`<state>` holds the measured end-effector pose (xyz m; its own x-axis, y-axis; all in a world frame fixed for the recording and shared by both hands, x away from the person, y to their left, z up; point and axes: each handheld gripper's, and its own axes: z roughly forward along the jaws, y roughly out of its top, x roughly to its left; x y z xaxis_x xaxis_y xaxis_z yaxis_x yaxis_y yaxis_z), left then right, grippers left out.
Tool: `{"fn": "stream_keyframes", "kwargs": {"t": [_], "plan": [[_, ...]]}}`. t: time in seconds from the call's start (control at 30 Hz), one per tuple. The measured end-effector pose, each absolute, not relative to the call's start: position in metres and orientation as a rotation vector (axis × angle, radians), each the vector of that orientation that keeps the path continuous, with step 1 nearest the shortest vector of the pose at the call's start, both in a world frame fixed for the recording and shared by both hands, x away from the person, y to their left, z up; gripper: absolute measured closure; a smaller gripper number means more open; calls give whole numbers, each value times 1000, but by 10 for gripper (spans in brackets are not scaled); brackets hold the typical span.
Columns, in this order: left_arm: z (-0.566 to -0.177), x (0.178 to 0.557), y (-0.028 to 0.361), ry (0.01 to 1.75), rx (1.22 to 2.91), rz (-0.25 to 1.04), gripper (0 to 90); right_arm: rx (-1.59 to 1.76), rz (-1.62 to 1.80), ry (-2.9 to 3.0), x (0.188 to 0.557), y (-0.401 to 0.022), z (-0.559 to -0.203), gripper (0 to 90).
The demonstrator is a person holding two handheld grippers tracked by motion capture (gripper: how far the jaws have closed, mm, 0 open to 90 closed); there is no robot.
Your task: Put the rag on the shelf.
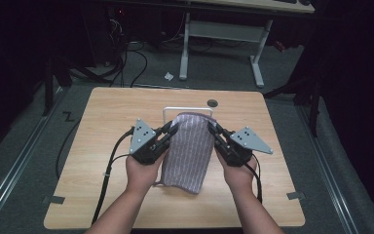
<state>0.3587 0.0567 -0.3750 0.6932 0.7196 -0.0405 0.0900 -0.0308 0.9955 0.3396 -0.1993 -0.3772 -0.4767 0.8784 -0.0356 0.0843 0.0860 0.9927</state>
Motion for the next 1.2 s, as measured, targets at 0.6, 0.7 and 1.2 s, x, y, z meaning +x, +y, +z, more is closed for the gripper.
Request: {"fn": "stream_keyframes", "kwargs": {"t": [0.6,0.7,1.2], "plan": [[-340,402,39,612,1607,668,805,964,1437,1622,376,-211,-334,836],[-337,409,37,608,1609,678,805,968,1439,1611,384,-212,-331,836],[-328,446,45,664,1585,725,804,987,1476,1595,431,-201,-319,836]]}}
